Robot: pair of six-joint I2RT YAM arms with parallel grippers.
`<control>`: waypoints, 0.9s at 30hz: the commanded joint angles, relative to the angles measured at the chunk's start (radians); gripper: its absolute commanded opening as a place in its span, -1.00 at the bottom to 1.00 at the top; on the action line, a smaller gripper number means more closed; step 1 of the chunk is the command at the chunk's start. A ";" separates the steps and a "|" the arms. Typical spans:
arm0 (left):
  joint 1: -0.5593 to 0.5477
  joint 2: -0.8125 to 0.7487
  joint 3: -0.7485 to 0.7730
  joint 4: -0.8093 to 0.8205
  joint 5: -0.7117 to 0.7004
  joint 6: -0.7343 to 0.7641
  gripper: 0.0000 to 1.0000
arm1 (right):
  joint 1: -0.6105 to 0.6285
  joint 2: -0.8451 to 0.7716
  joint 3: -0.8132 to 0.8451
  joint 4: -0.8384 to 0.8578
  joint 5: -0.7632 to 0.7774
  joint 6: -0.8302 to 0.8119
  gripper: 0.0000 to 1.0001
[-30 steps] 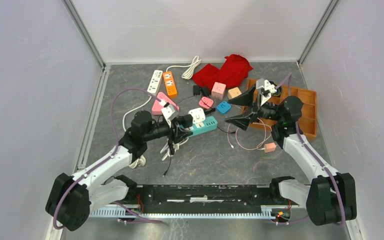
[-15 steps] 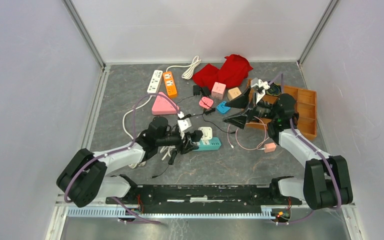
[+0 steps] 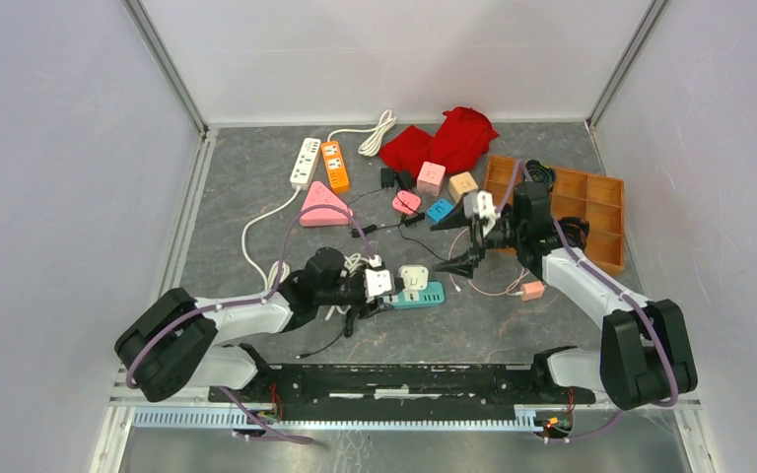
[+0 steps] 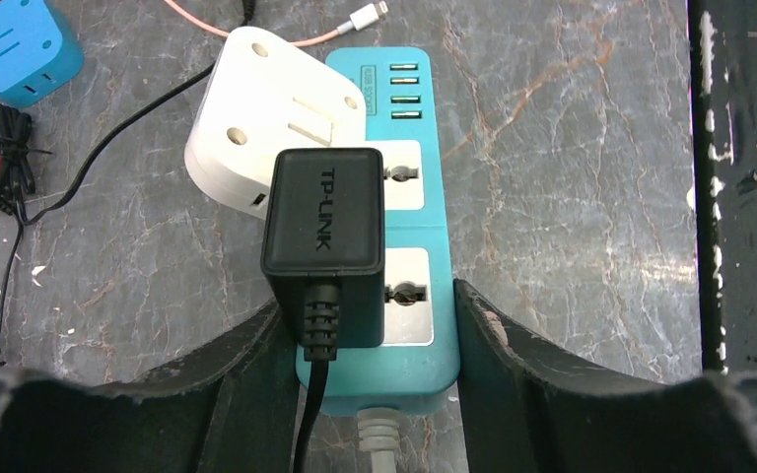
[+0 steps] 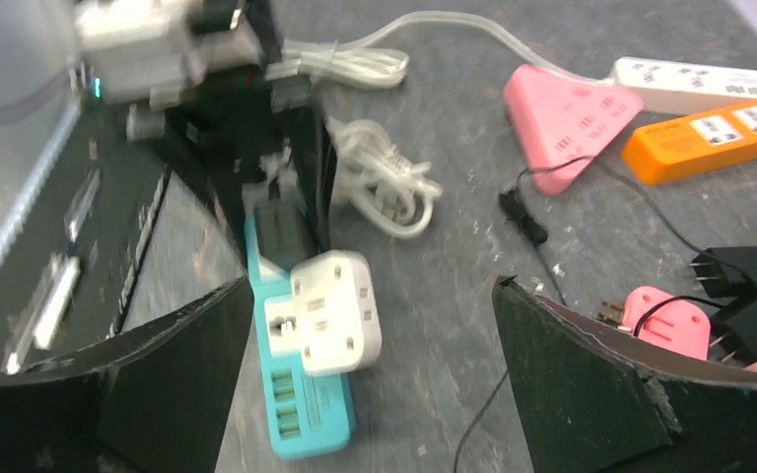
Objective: Pull the plug off the socket
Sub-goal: Move the socket to the center of the board.
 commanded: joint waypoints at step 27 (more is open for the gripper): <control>-0.141 -0.068 -0.064 -0.003 -0.190 0.224 -0.96 | 0.110 0.315 0.465 -1.201 0.044 -1.069 0.94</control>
